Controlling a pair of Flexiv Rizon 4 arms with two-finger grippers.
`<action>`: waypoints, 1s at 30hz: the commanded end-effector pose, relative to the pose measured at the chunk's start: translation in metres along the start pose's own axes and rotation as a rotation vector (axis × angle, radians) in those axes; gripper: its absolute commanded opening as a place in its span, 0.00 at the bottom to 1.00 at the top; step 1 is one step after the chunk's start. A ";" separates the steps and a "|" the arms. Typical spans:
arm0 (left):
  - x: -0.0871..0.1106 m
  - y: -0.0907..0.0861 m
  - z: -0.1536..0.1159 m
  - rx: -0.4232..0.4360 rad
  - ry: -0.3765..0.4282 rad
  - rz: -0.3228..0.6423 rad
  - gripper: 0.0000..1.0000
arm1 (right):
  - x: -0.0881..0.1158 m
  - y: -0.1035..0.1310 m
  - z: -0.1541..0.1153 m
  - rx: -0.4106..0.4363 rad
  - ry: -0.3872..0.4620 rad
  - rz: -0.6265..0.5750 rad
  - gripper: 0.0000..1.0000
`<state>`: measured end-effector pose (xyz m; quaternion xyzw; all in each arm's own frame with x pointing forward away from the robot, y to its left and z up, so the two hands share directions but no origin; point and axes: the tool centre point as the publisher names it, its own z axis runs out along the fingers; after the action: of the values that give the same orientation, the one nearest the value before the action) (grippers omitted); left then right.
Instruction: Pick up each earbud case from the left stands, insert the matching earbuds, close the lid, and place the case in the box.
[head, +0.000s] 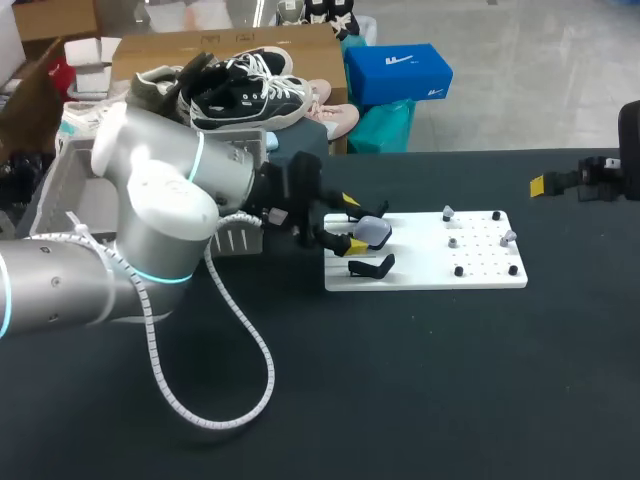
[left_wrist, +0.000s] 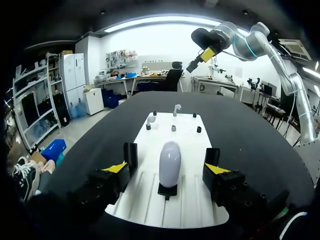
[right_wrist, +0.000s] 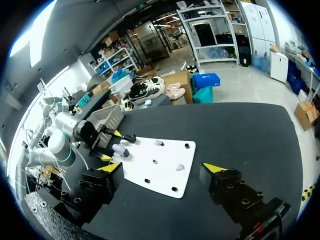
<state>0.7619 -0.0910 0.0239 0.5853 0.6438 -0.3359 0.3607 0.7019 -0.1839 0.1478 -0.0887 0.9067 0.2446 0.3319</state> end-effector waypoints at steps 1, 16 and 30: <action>0.002 0.003 0.003 0.008 -0.002 -0.002 1.00 | 0.000 0.000 -0.001 0.000 0.001 0.000 1.00; 0.003 0.001 0.008 0.030 -0.005 0.002 0.72 | 0.000 0.000 -0.001 0.000 0.001 0.000 1.00; 0.001 0.002 0.014 0.048 -0.002 0.009 0.50 | 0.000 0.000 -0.001 0.000 0.001 0.000 1.00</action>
<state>0.7609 -0.1012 0.0165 0.5946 0.6340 -0.3477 0.3516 0.7019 -0.1839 0.1478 -0.0887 0.9067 0.2446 0.3319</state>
